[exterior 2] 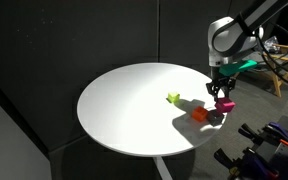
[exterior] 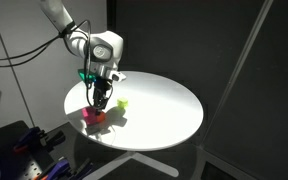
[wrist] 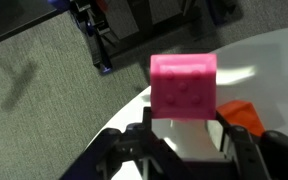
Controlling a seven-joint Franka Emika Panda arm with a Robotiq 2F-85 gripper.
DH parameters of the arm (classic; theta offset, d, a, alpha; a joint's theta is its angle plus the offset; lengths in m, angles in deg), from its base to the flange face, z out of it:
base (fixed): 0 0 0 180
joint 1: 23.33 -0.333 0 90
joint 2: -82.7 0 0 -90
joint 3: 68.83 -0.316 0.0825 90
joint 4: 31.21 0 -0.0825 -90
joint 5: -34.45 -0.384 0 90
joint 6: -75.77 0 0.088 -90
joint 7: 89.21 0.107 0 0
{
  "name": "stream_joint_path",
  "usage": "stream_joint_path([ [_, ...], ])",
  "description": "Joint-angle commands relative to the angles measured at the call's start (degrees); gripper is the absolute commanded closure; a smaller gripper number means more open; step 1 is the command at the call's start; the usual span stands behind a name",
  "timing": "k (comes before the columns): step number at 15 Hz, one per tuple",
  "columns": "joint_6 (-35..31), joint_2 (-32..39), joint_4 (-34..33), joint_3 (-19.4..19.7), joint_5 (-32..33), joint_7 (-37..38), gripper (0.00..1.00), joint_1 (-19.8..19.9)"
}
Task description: Unstack the grey toy block from the pink toy block, then stack them back
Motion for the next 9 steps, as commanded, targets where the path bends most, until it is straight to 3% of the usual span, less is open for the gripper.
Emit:
stream_joint_path([
  [1, -0.2, 1.6, -1.79, -0.31, -0.66, -0.18, 0.69, -0.15],
  [9, -0.5, 3.37, -2.42, -0.14, -0.6, -0.37, 0.69, -0.28],
])
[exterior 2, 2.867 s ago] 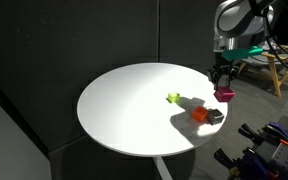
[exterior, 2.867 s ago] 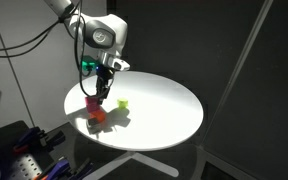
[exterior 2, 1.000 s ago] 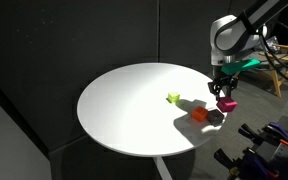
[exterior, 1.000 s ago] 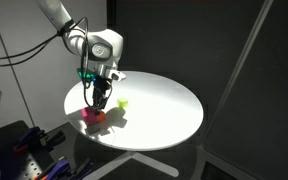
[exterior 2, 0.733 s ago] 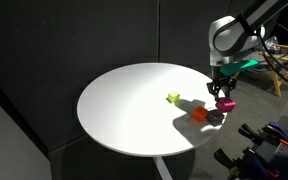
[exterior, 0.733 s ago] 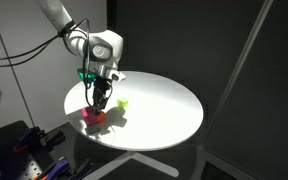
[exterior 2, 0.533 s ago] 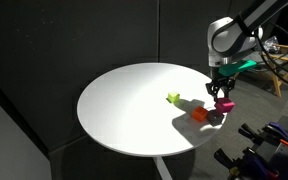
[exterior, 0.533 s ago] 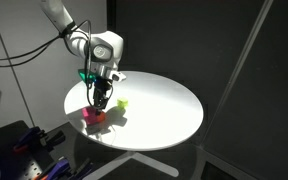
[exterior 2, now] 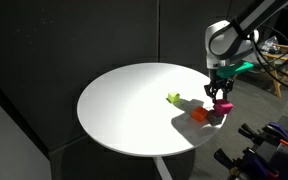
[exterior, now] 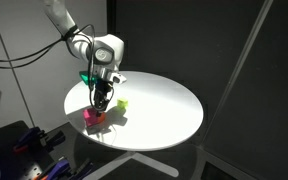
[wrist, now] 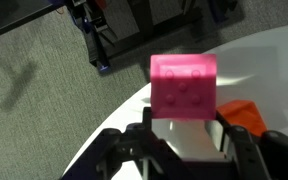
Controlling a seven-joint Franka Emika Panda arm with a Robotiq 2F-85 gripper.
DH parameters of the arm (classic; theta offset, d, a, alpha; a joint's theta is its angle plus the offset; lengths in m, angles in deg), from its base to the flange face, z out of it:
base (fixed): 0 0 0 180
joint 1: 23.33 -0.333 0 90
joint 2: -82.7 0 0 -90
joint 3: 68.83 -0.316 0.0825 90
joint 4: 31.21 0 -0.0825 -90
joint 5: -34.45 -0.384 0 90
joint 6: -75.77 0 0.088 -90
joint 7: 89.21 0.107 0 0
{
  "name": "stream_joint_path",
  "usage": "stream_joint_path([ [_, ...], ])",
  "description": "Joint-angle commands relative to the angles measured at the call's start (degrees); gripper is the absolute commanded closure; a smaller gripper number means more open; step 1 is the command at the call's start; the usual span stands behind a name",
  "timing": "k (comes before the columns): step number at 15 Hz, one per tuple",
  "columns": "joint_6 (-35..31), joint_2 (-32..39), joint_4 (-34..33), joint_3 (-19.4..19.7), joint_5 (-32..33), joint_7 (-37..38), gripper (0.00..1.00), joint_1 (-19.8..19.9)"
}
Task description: Unstack the grey toy block from the pink toy block, then stack them back
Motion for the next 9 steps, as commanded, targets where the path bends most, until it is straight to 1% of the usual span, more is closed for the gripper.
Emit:
stream_joint_path([
  [1, -0.05, 0.87, -1.0, 0.0, -0.63, -0.4, 0.69, 0.01],
  [9, -0.07, 0.67, -1.03, -0.11, -0.96, -0.62, 0.69, -0.03],
])
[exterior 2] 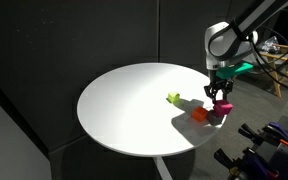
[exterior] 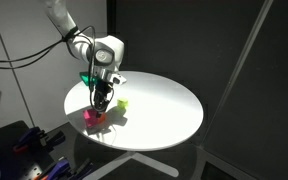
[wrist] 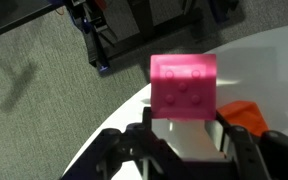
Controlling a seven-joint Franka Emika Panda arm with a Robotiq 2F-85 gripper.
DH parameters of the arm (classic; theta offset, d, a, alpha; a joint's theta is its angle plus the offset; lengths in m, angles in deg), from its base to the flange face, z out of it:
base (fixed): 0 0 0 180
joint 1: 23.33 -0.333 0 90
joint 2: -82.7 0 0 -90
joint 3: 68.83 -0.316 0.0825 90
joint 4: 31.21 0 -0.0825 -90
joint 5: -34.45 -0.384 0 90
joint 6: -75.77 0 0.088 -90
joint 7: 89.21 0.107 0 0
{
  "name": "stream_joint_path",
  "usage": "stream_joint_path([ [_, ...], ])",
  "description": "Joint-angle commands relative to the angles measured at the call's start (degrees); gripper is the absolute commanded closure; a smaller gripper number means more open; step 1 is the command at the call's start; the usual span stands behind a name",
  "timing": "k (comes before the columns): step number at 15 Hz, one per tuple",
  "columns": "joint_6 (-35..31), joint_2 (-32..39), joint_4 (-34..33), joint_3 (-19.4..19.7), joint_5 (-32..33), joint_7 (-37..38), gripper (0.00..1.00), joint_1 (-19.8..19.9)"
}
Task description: Unstack the grey toy block from the pink toy block, then stack them back
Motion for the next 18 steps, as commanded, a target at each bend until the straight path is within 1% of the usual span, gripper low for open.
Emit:
stream_joint_path([
  [1, 0.12, -0.03, -0.88, -0.12, -0.99, -0.66, 0.69, -0.01],
  [10, 0.27, -0.23, -1.03, -0.17, -1.1, -0.76, 0.69, -0.02],
  [11, 0.31, -0.24, -1.04, -0.16, -1.07, -0.66, 0.25, -0.04],
  [14, 0.42, -0.22, -1.12, -0.16, -1.07, -0.6, 0.03, -0.05],
  [15, 0.42, -0.22, -1.14, -0.16, -1.07, -0.6, 0.0, -0.05],
  [18, 0.53, -0.34, -1.14, -0.18, -1.1, -0.57, 0.0, -0.07],
])
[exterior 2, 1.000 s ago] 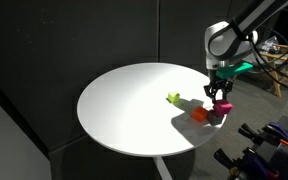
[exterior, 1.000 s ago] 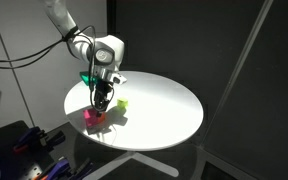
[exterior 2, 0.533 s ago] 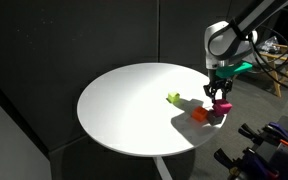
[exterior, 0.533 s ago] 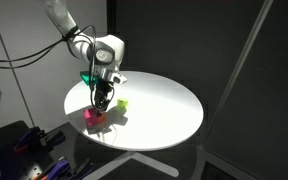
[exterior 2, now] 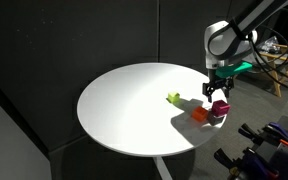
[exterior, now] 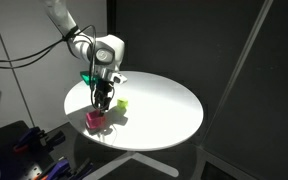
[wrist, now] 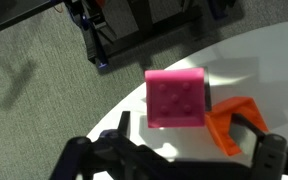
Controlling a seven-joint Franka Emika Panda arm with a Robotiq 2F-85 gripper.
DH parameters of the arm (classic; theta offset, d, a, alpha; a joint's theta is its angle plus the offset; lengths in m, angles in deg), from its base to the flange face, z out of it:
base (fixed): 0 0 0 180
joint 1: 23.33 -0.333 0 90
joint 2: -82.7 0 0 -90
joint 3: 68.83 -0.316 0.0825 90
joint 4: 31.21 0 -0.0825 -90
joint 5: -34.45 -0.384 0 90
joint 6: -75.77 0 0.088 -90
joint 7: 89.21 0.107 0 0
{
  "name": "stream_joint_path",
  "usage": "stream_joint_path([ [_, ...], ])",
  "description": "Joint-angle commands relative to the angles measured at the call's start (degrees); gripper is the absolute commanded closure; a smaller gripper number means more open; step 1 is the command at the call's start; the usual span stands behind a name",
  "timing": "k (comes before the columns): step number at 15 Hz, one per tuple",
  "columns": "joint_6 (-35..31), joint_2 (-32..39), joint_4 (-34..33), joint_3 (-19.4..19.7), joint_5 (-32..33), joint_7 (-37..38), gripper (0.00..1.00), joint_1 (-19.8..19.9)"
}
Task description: Unstack the grey toy block from the pink toy block, then stack them back
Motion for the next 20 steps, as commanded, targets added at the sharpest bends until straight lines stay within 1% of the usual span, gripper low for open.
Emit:
stream_joint_path([
  [1, 0.86, -0.76, -0.59, -0.2, -1.12, -0.61, 0.0, -0.06],
  [7, 3.6, -6.29, -0.16, -0.92, -2.89, -0.54, 0.0, -0.32],
  [12, 5.77, -14.01, 1.51, -1.85, -3.55, -1.64, 0.0, -0.19],
  [17, 5.0, -22.6, 3.88, -2.82, -3.77, -4.2, 0.0, -0.23],
  [20, 5.93, -26.42, 3.94, -3.31, -5.15, -5.84, 0.0, -0.47],
])
